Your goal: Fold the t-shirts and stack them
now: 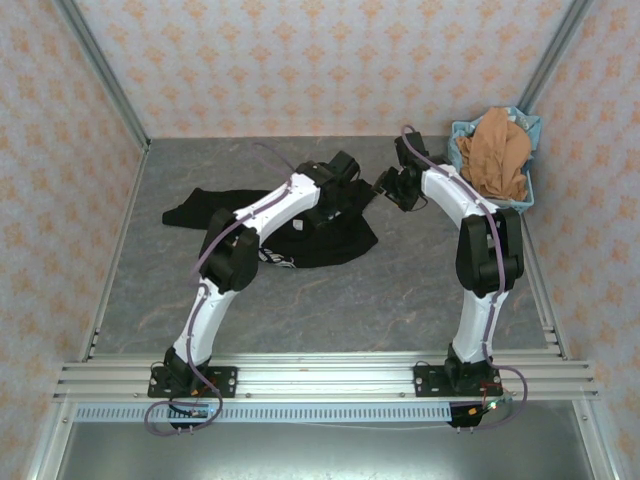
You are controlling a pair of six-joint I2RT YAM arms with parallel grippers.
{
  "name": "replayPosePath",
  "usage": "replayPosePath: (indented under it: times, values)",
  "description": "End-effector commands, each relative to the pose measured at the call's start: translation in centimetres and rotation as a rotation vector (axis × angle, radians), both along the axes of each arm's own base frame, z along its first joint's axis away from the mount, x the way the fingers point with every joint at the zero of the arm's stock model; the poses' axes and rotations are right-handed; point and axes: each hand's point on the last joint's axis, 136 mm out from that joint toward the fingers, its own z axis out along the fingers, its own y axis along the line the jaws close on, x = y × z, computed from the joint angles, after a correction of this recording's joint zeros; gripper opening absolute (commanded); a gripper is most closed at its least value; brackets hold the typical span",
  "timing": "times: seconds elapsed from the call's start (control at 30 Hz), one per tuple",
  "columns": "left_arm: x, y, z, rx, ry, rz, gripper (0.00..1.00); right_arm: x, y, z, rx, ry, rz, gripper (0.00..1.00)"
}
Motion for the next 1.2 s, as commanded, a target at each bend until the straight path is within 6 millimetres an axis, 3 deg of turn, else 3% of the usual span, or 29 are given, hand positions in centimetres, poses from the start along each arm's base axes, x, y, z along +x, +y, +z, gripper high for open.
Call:
replayPosePath:
  times: [0.0,0.13,0.23,0.37,0.5,0.67,0.77,0.83,0.87,0.97,1.17]
  values:
    - [-0.7,1.3,-1.1,0.046,0.066,0.045,0.58,0.8,-0.4,0.5,-0.006,-0.022,0.003,0.57]
    - [-0.4,0.7,-1.9,0.026,0.073,0.042,0.53,1.3,-0.3,-0.1,-0.005,-0.018,0.0,0.57]
    - [-0.1,0.4,-2.1,0.022,0.075,0.025,0.32,1.9,-0.1,-0.6,-0.003,-0.014,-0.002,0.57]
    - [-0.5,2.0,-0.8,0.094,0.079,0.005,0.01,3.5,0.3,-2.1,0.004,-0.009,-0.009,0.57]
    - [-1.4,4.2,3.0,0.138,0.006,0.008,0.0,5.8,1.0,-3.9,0.023,-0.005,-0.023,0.56]
    - [-4.3,6.9,6.6,0.121,-0.041,0.014,0.0,8.0,2.6,-6.4,0.084,0.018,-0.05,0.47]
    - [-6.2,8.7,8.2,0.115,-0.058,0.016,0.0,8.5,3.3,-7.8,0.102,0.039,-0.081,0.32]
    - [-7.4,10.1,9.2,0.119,-0.068,0.022,0.0,8.7,3.4,-8.2,0.12,0.039,-0.113,0.14]
    - [-8.0,10.9,9.8,0.122,-0.077,0.027,0.0,8.7,3.2,-8.0,0.114,0.032,-0.133,0.02]
    - [-9.2,13.7,11.6,0.143,-0.108,0.046,0.0,8.6,1.5,-5.4,0.067,-0.037,-0.2,0.0]
    - [-9.4,19.1,16.6,0.155,-0.231,0.074,0.0,6.2,-3.0,4.6,-0.044,-0.193,-0.305,0.0]
